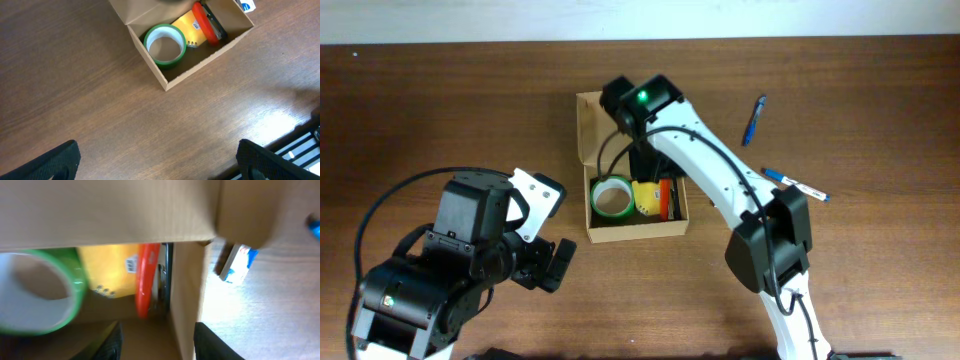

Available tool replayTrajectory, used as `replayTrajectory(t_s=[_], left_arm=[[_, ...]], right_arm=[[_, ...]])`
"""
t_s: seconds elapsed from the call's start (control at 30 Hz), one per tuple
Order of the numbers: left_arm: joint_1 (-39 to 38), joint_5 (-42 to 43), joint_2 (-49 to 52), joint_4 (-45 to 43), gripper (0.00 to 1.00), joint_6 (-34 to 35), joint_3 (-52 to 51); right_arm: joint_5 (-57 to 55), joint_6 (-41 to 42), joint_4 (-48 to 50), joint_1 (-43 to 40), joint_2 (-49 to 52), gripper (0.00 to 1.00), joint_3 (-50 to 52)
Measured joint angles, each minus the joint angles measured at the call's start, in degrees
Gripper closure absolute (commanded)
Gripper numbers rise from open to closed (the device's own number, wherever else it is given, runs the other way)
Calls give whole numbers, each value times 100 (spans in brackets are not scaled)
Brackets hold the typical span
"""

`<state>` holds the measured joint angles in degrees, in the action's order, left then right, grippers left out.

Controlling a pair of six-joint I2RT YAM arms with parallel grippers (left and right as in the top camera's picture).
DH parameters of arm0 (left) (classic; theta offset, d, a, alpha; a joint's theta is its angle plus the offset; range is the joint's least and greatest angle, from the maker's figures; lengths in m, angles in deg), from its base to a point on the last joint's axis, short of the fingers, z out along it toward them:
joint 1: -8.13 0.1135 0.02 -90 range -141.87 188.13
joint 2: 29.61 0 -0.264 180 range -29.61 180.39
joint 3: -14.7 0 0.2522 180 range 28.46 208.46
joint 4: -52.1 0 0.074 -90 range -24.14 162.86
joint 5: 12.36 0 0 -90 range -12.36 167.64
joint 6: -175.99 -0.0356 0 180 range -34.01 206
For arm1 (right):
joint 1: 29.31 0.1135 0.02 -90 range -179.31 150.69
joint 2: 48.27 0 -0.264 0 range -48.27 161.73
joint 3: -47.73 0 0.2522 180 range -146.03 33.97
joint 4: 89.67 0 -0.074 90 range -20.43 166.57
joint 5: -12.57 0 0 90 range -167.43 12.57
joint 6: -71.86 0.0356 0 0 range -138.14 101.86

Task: Pack container
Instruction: 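Raise the right gripper out of the box and move right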

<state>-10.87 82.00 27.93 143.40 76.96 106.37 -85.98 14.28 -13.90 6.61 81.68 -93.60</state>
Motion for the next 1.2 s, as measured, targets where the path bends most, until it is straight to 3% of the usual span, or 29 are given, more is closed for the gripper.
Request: replayTrajectory(t_s=[0.3, 0.47, 0.8, 1.2], left_arm=[[0, 0, 0, 2, 0, 0, 0], [0, 0, 0, 0, 0, 0, 0], [0, 0, 0, 2, 0, 0, 0], [0, 0, 0, 0, 0, 0, 0]], right_arm=[[114, -459, -645, -31, -15, 40, -1967], [199, -713, -651, -291, -149, 36, -2297], [413, -1561, -645, -1220, -535, 35, -2227], [400, -1790, -455, -1768, -1871, 35, -409]])
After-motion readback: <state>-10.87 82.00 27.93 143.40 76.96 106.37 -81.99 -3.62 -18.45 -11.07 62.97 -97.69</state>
